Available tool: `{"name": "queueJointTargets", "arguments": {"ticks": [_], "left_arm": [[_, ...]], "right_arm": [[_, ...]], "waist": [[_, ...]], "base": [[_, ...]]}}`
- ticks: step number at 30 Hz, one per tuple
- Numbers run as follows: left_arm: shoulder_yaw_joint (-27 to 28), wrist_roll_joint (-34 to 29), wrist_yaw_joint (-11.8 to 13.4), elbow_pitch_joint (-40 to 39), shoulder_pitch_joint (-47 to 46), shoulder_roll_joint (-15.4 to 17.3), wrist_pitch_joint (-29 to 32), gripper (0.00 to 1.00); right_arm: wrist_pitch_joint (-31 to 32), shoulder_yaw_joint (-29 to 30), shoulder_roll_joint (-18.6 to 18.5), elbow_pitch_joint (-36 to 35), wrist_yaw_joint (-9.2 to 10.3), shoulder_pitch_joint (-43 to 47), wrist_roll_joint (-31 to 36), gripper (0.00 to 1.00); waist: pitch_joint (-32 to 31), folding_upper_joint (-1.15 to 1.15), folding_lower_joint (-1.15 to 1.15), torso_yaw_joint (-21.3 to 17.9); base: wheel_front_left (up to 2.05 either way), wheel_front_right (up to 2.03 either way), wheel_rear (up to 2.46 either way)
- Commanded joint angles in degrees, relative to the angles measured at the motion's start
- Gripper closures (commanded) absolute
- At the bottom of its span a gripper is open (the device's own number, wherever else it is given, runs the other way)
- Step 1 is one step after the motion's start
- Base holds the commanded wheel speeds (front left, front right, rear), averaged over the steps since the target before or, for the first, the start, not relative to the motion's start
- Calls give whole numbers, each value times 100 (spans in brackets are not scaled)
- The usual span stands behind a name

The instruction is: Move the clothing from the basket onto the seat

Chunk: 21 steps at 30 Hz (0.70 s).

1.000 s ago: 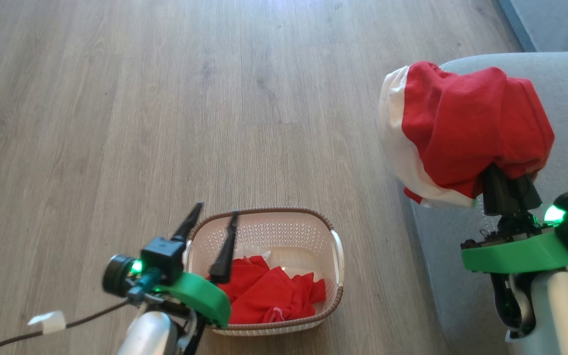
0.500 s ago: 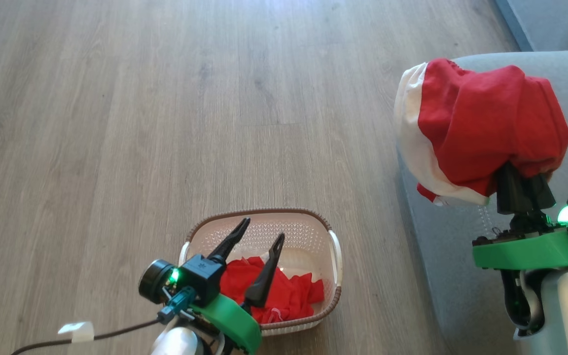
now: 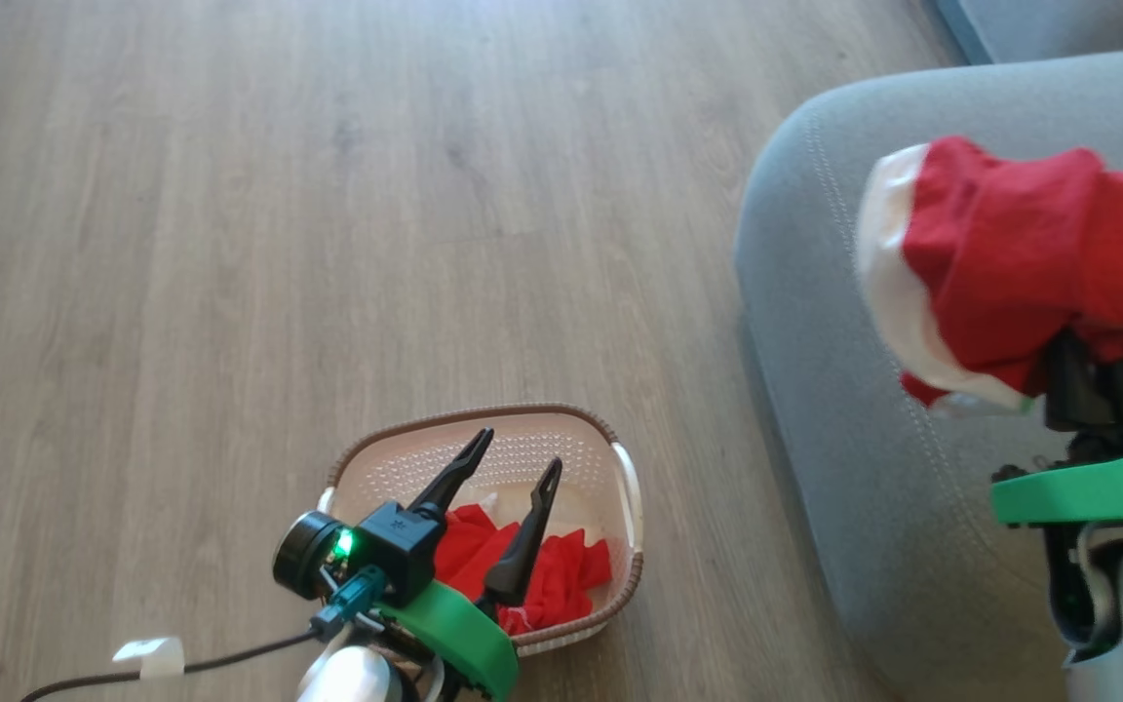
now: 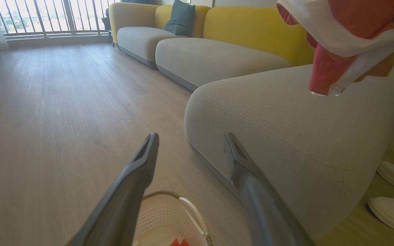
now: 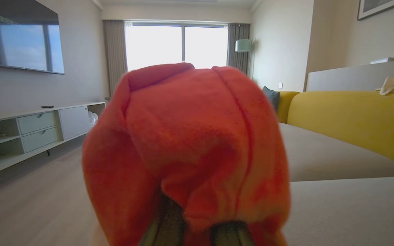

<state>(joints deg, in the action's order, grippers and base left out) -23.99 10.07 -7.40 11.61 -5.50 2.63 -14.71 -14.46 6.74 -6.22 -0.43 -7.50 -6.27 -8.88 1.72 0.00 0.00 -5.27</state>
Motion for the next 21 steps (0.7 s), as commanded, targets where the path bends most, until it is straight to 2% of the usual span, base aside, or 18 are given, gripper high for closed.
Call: {"name": "queueJointTargets", "arguments": {"ticks": [1, 9, 21], "left_arm": [[133, -18, -2, -232, -128, 25, -29, 0], [0, -16, -7, -293, -99, 25, -29, 0], [-40, 3, -8, -291, -73, 25, -29, 0]], "right_arm": [[-54, 10, -94, -202, 1, -115, 60, 100], [-54, 461, 62, -298, 1, 119, 114, 100], [-54, 572, 192, -424, 1, 502, 103, 100]], "waist": [[51, 0, 0, -133], [65, 0, 0, -718], [-113, 0, 0, -1764]], "base": [[0, 0, 0], [0, 0, 0], [0, 0, 0]]}}
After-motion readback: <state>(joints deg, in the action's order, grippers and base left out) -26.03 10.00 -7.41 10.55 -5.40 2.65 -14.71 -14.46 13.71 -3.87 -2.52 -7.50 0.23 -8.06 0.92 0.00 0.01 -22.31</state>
